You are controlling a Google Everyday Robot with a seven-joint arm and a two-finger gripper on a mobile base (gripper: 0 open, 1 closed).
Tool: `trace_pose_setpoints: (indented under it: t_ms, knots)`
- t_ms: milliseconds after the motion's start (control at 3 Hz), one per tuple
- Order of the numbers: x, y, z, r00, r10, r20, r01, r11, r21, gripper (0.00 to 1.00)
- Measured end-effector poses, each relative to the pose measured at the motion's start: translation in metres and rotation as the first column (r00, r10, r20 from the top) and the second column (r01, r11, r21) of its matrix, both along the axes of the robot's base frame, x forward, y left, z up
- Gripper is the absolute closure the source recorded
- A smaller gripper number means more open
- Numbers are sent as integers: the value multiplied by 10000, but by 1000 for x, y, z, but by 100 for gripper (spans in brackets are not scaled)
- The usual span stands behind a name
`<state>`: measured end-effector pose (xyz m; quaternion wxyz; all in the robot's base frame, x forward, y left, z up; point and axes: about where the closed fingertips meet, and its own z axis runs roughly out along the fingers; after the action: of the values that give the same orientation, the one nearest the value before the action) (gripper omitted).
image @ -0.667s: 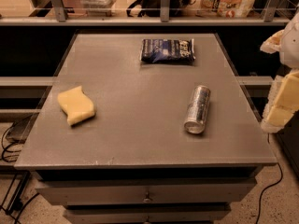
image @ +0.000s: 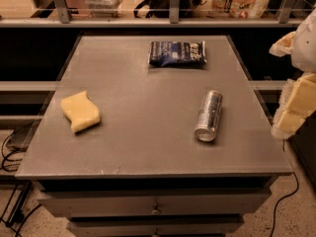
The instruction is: Move redbull can near sponge
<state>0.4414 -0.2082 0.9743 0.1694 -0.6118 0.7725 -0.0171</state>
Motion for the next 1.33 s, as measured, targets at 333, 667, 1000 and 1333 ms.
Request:
trace_pose_setpoints:
  t_ms: [333,667,1000,1333]
  knots:
    - [8,22,-20,9978,637,-194,-617,9940,904,0]
    - [17,47,-41,9954,942,-173,-909,9858,1413,0]
    - [33,64,-60,9973,729,-120,-698,9830,1701,0]
    - [51,73,-75,9998,197,-103,-177,9867,1617,0]
